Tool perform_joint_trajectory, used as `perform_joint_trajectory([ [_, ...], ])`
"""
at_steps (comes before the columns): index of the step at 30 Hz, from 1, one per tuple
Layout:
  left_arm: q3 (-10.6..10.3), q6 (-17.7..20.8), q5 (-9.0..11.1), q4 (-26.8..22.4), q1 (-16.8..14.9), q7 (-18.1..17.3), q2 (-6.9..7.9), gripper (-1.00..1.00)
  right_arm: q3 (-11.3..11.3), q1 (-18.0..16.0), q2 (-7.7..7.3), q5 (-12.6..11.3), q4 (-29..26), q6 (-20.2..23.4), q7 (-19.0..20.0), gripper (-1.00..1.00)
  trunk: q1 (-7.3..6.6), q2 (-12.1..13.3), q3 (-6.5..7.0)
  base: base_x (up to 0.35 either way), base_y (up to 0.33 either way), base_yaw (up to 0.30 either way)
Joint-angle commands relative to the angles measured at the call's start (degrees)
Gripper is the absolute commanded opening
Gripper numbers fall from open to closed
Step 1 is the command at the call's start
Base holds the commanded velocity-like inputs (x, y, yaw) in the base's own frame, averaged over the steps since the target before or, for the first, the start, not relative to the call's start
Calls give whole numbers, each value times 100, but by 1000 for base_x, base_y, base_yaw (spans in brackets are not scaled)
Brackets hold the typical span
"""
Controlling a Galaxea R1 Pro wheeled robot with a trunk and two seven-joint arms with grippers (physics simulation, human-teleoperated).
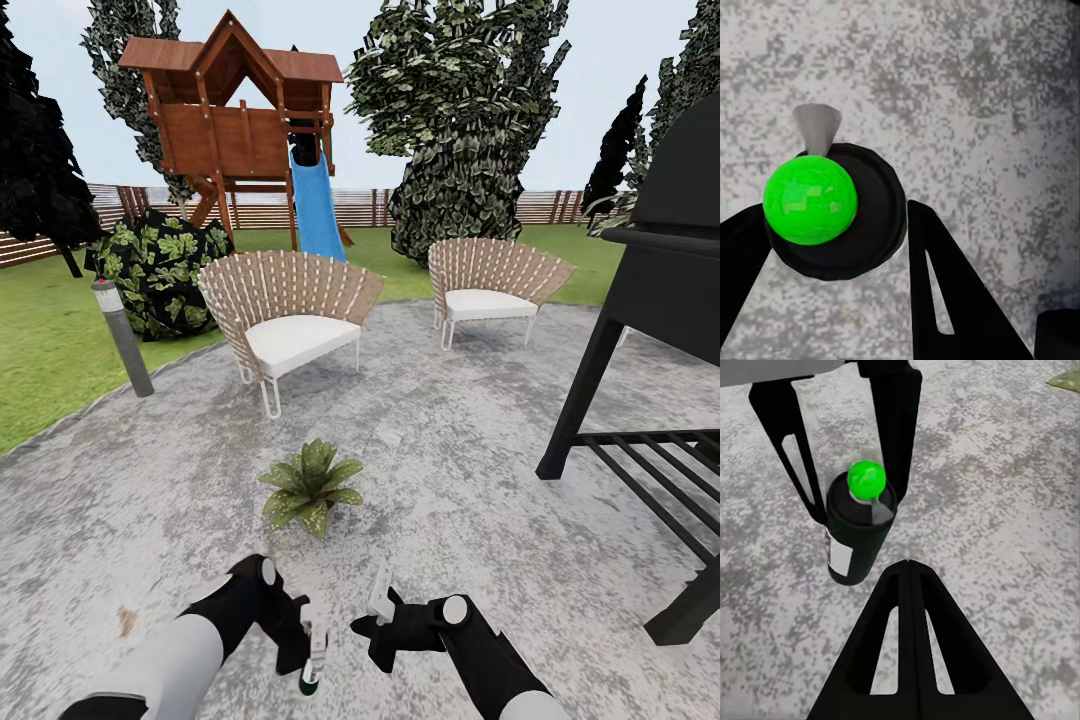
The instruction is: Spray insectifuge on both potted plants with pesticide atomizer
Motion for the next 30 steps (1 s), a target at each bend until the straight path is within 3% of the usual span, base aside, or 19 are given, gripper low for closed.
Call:
perform_joint_trajectory([
  [1, -7, -3, -24, -9, -4, -14, -20, -100, -11, -2, 3, 60, -6, -51, 7, -100, -1, -2, -5, 0, 0, 0],
  [30, -7, -44, 46, -9, -2, 7, -218, -100, -10, -28, 3, 55, -6, -60, 7, -100, -1, -2, -5, 0, 0, 0],
])
